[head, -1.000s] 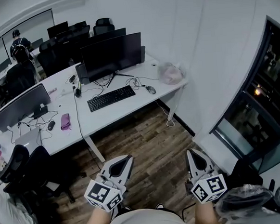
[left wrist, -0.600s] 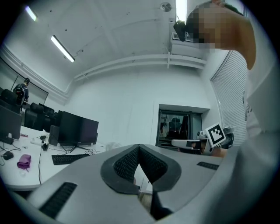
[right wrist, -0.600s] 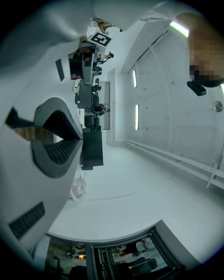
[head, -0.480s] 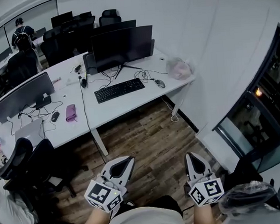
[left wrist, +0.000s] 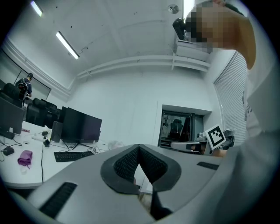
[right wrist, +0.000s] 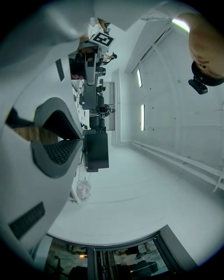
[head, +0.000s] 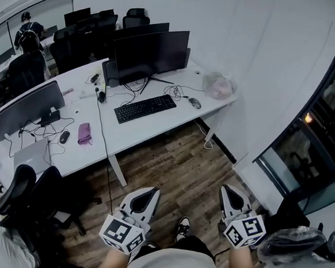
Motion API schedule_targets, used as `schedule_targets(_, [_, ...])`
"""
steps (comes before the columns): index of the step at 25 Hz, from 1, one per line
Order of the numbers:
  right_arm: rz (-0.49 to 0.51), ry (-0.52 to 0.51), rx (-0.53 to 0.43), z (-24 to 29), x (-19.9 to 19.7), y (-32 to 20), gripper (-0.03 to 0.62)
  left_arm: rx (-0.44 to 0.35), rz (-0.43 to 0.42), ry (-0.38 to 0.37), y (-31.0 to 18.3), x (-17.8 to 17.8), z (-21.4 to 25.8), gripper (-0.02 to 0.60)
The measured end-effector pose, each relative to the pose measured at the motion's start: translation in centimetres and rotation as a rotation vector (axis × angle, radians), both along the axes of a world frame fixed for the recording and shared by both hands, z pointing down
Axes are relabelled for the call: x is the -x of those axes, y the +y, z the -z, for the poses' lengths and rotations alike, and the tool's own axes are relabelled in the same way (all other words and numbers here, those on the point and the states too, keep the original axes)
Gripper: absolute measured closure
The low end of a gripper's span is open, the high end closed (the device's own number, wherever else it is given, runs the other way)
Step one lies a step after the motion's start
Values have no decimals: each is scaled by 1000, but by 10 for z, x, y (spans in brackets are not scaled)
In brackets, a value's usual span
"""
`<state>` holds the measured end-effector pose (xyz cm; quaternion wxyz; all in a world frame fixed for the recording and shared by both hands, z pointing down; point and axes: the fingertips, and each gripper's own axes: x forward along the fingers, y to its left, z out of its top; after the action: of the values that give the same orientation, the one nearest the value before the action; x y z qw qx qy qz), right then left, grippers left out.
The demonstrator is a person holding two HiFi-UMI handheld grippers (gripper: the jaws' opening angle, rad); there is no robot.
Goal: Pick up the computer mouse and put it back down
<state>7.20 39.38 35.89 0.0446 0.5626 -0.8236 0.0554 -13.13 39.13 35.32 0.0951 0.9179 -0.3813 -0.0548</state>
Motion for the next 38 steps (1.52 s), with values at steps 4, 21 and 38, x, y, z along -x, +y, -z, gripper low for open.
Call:
schedule_targets(4, [22,-14,2,-5,-4,-30,574,-4,25,-16,-23,-3,-1,577])
schedule_targets(21, [52,-79,-13,-4,-110,-171,574,-16,52,-55,-153,-112,18,577])
schedule_targets(38, [54,-95,71,-41,-156,-259,574,39,85,-64,-243,-151,-7,577])
